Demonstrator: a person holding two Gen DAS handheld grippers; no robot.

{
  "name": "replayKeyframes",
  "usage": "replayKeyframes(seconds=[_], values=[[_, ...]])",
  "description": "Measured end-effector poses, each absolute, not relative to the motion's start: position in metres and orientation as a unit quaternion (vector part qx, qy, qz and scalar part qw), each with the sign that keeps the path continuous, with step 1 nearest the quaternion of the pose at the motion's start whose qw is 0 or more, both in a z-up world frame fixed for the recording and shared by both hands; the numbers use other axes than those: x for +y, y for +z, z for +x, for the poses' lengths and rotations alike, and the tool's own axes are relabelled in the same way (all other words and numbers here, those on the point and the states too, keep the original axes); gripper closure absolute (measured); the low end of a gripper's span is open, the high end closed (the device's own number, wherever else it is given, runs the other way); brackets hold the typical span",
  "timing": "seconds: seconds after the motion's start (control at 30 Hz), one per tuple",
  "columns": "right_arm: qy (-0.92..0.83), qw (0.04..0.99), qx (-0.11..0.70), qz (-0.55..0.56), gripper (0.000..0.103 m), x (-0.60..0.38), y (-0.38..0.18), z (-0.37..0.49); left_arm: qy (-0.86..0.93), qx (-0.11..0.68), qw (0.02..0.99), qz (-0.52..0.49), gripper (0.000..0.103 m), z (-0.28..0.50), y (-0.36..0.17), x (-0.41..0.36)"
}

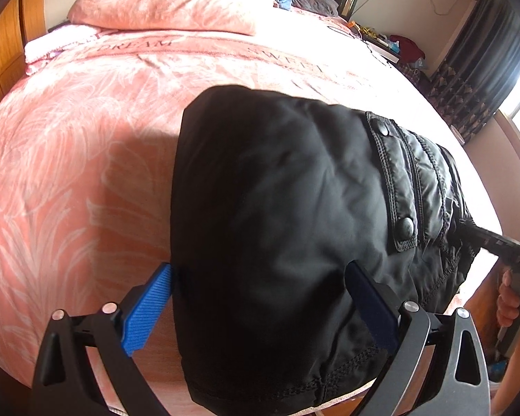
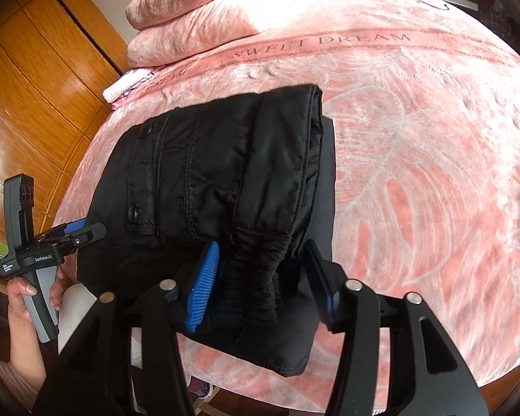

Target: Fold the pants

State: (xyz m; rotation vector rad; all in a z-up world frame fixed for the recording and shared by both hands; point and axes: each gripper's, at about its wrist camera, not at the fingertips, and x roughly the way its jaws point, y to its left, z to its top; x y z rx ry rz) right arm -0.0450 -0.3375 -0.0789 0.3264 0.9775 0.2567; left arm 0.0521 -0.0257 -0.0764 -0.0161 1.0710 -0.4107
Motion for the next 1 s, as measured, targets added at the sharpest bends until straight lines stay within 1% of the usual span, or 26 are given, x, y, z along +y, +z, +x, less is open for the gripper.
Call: replayKeyframes(seconds=[0.17,0.27,0.47,0.53,0.6,0.63,0.7,0.73,0.83,0.97,1.0], values=[[0.119,0.871,0.451,0.153,0.044,-0.351,-0.059,-0.023,-0.194,0.490,0.850,0.009,0.004,0.051,-0.064,-0.031],[0.118,0.866,0.461,0.155,0.044,-0.352,-0.064,0.000,-0.189,0.484,0.854,0.011,0.004,0.052,-0.060,-0.034],[0.142,0.845,0.476,0.197,0.044,-0.351,-0.081,0.033,-0.182,0.477,0.860,0.016,0.004,0.054,-0.055,-0.042],[0.152,0.840,0.478,0.207,0.055,-0.348,-0.083,0.038,-0.181,0.475,0.861,0.021,0.004,0.055,-0.055,-0.044],[0.160,0.838,0.477,0.213,0.073,-0.346,-0.082,0.041,-0.181,0.477,0.860,0.022,0.004,0.056,-0.056,-0.044],[0.161,0.839,0.474,0.212,0.078,-0.345,-0.080,0.041,-0.181,0.478,0.859,0.021,0.004,0.057,-0.057,-0.045],[0.164,0.845,0.465,0.207,0.094,-0.346,-0.074,0.040,-0.182,0.481,0.857,0.020,0.004,0.058,-0.059,-0.045],[0.164,0.850,0.456,0.205,0.097,-0.347,-0.070,0.039,-0.181,0.482,0.857,0.019,0.004,0.058,-0.060,-0.045],[0.151,0.862,0.444,0.192,0.098,-0.352,-0.060,0.037,-0.179,0.485,0.856,0.016,0.004,0.059,-0.063,-0.044],[0.136,0.844,0.476,0.203,0.097,-0.356,-0.081,0.044,-0.179,0.493,0.851,0.012,0.004,0.060,-0.071,-0.045],[0.135,0.843,0.482,0.199,0.094,-0.355,-0.086,0.044,-0.179,0.497,0.849,0.012,0.004,0.060,-0.074,-0.045]])
